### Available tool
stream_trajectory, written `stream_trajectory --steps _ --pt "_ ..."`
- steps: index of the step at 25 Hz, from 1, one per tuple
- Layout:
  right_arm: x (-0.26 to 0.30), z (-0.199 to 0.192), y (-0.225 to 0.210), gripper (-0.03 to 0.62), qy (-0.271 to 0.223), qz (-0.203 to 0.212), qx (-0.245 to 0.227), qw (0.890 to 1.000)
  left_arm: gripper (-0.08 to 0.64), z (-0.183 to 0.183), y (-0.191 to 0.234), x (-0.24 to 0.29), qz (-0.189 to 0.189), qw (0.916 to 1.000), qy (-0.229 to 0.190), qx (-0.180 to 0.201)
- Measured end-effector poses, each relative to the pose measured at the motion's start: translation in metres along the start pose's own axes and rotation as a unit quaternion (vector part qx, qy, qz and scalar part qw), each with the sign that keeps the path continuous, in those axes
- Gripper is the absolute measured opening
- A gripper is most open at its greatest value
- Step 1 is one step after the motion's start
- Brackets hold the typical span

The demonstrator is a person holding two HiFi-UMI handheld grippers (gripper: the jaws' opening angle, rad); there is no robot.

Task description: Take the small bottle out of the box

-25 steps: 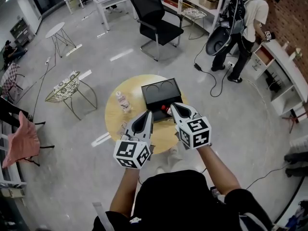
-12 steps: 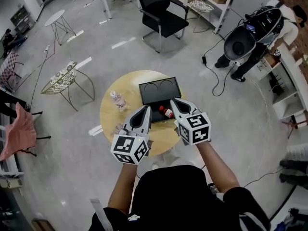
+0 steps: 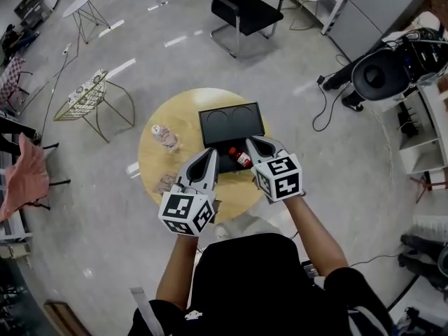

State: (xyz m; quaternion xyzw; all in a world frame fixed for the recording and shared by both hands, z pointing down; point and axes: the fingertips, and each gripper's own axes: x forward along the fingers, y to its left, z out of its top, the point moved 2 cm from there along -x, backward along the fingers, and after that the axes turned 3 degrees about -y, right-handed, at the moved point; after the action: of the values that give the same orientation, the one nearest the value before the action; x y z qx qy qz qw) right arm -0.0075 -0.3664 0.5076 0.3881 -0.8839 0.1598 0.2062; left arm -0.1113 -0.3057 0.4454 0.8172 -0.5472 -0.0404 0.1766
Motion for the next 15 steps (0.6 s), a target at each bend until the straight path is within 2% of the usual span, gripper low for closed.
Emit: stream_trajectory --steps 4,9,15 --pt "0.02 -0.019 -0.006 0.002 0.035 0.01 -0.01 0.999 0.009 -0.012 0.009 0.009 0.011 0.9998 0.008 -0.012" --pt "0.036 -0.037 -0.017 0.002 0.065 0.022 0.02 0.997 0.009 -0.026 0.02 0.019 0.026 0.9989 0.021 -0.032" --pt "0.055 -0.068 -0.03 0.003 0.116 0.032 0.005 0.993 0.009 -0.045 0.028 0.034 0.036 0.9981 0.032 -0.039"
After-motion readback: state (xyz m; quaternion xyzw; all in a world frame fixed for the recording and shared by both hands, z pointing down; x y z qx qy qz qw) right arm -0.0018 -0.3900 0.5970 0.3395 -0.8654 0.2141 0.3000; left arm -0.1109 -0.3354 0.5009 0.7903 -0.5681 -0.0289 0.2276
